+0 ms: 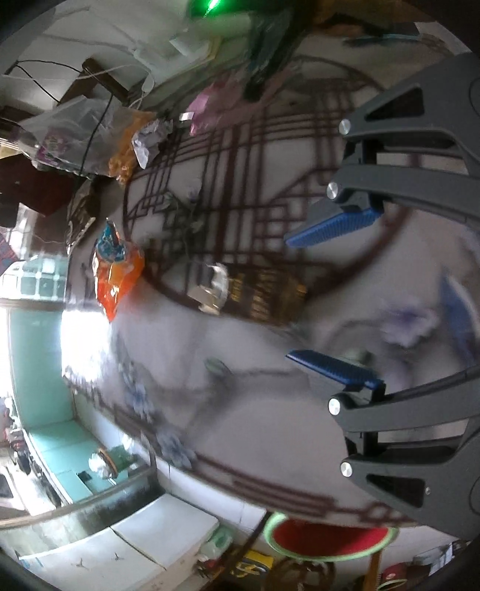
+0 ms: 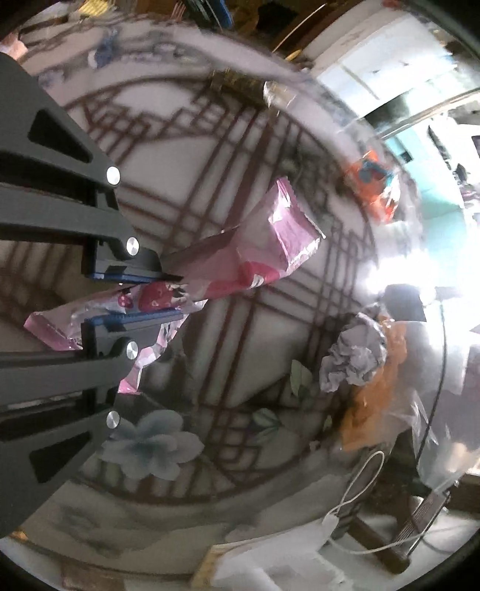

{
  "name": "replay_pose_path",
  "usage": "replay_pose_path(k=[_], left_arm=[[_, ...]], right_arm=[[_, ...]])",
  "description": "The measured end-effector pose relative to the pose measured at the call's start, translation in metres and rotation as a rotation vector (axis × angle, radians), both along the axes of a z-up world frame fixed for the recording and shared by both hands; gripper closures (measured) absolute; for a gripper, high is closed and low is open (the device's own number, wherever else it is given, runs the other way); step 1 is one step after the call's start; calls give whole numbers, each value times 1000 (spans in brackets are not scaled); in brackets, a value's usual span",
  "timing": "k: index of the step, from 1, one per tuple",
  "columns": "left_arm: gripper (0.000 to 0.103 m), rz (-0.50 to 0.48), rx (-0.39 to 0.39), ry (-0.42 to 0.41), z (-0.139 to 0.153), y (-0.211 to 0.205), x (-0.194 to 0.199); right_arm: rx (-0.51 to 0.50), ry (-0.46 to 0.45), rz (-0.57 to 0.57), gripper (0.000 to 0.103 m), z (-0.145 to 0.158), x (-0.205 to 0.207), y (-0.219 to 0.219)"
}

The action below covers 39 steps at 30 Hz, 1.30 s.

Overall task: Collect trash
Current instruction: 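Grasp the pink wrapper with the right tool while the left tool grasps the dark pack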

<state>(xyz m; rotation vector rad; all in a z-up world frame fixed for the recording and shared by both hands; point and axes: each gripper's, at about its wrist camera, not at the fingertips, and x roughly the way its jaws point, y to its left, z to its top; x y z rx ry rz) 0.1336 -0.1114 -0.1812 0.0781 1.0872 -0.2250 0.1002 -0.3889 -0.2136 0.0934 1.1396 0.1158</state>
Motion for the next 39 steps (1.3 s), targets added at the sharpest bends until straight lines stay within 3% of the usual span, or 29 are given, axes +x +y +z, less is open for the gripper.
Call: replay_pose_path(k=[8,10,14,24,28,39], left_arm=[[48,2,-1,61,-38,-17,48],[56,-3,-6,68,-44,-18,53],[59,-18,-15,51,-40,-20,51],[59,-19,-74,-66,27,-4,4],[59,-3,-92,-65,36,9,-28],[58,111,-112,-104,53,68,-96]], right_arm=[[129,-22,-42,91,13,-25,13],[151,-18,-57,91,13,-27,17],[182,-29,-75,91,16,-27,24],[217,-95,-77,90,48,-41,52],[284,-68,-78,90,49,-51,67],[313,-59,50,90,65,-75,139]])
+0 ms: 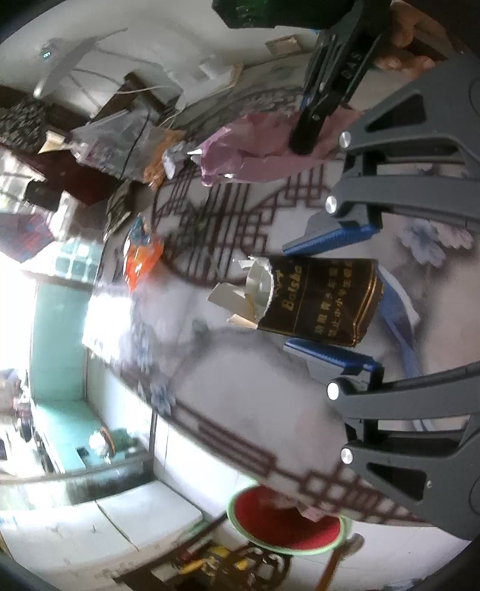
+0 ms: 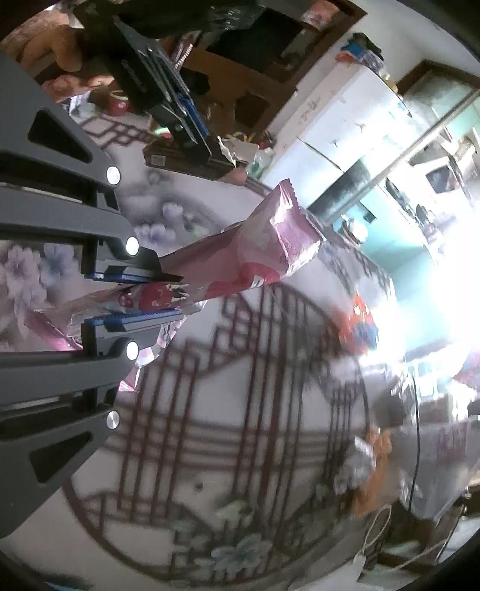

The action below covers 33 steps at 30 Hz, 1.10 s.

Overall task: Collect trash
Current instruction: 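Grasp the pink wrapper with the right tool while the left tool grasps the dark pack, then carry the dark pack and pink wrapper over the bin with both tools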

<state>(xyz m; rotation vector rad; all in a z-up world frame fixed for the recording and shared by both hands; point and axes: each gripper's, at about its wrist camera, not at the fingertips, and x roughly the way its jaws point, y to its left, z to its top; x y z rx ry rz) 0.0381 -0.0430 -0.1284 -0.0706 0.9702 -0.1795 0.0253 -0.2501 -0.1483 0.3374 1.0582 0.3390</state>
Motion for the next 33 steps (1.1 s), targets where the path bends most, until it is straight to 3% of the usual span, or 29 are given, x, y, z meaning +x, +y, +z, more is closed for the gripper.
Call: replay_pose_path(k=[7,16,33], left_arm=[[58,125,-11,-14,8,44,-34],[58,219,-23,-25,11,78,-67],[58,183,-4,-62,24,75,-66]], right_arm=[[-14,-18,108,90,7,-7,43],[-15,-22,202,90,5,-20,80],[-21,-77,127,90,22,-41,58]])
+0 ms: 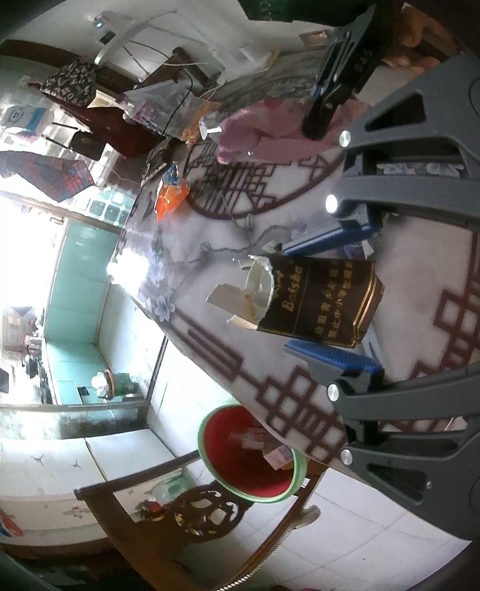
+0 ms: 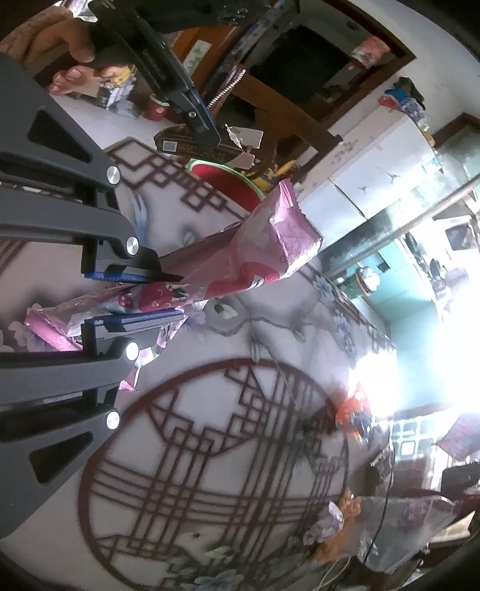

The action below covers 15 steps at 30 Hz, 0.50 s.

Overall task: Collect trash
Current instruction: 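Carry the dark pack and pink wrapper over the bin with both tools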

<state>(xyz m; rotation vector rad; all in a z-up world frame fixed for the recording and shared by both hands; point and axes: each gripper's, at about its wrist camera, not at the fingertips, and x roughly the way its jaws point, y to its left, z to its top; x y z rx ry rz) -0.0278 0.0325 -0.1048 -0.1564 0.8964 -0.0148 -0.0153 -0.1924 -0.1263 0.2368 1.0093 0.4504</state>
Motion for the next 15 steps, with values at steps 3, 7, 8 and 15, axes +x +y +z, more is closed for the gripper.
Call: replay_pose_path(k=[3,7,8,15], left_arm=[[58,-11,10,-15,4,-2,6],[58,-14,30,-49,17,-1,9],[58,-14,35,-55,19,0,10],[58,8,37,-96,31,21,20]], right_arm=[[4,-3,-22,90,2,1,-7],[30,-26,-47,90,13,4,-12],[35,-37,-48,90,17,5,-11],[42,-61,-32,90,28,18,10]])
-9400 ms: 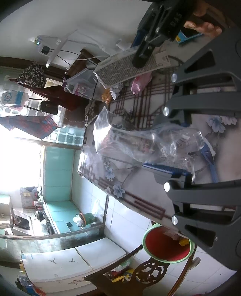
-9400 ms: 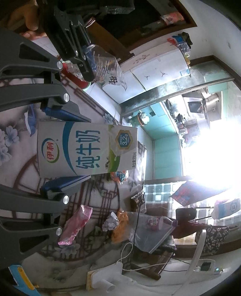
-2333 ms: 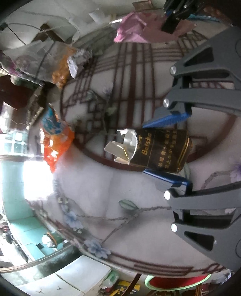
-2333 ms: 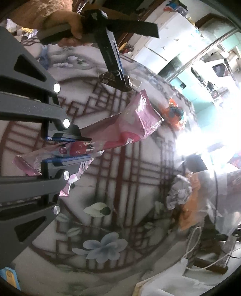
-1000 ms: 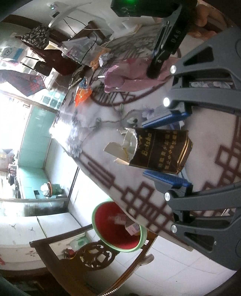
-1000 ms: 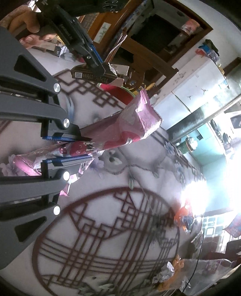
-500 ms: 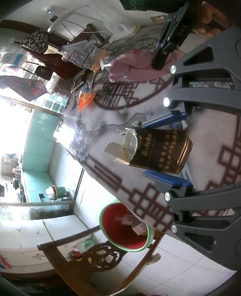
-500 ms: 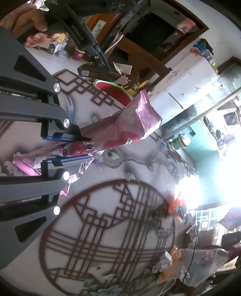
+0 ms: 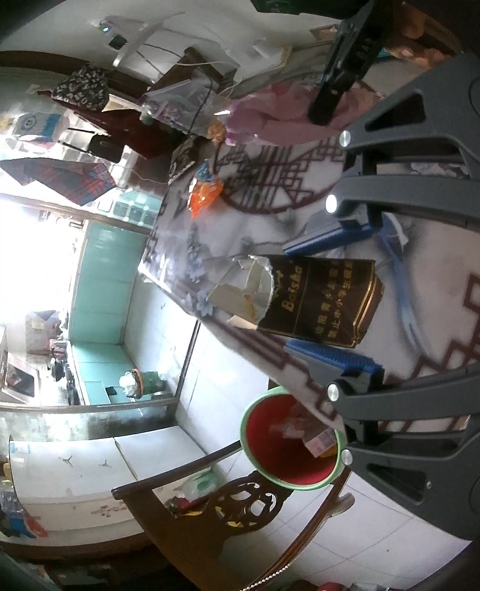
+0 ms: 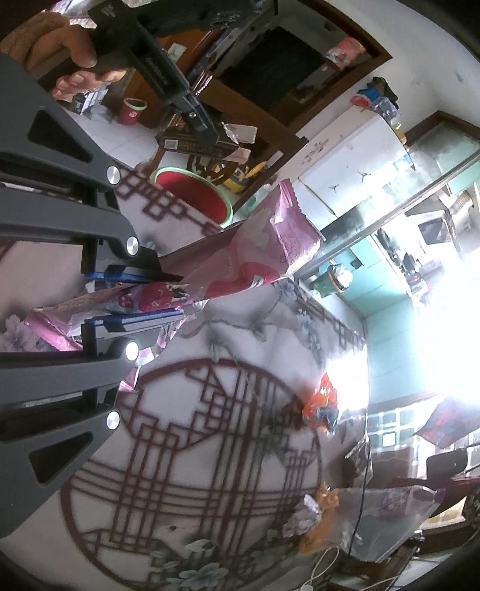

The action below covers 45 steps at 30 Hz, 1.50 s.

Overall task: Collect trash
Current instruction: 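Carry the dark pack and pink wrapper over the bin with both tools, then open the left tool to drop the pack while the right tool drops the wrapper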

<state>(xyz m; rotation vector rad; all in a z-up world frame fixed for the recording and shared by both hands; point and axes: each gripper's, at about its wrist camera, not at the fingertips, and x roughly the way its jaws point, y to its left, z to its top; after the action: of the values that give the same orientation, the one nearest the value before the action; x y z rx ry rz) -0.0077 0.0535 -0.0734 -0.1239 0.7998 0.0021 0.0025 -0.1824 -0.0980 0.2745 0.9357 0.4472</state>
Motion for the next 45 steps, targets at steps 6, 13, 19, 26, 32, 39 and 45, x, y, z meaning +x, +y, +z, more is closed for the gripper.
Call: replay_pose_path(k=[6,13,19,26,32,39,45], left_arm=[[58,10,-11,24,-10,31,16],[58,1,-44,38,-22,91,47],[58,0,-40,72,-34,144,69],[57,53,-52,141,-62,211,82],[57,104,-59,207,-86,255,88],[44,137,-95,223,-91,283,94],[24,173,-153,213,-89,289,100]], right_arm=[[-16,21,13,90,-9,15,32],[-49,29,12,90,-7,42,89],[-28,73,19,90,-14,63,154],[-56,172,116,89,-46,94,256],[-59,256,159,87,-70,120,312],[-53,240,179,48,-66,133,333],[-102,139,165,32,-51,121,323]])
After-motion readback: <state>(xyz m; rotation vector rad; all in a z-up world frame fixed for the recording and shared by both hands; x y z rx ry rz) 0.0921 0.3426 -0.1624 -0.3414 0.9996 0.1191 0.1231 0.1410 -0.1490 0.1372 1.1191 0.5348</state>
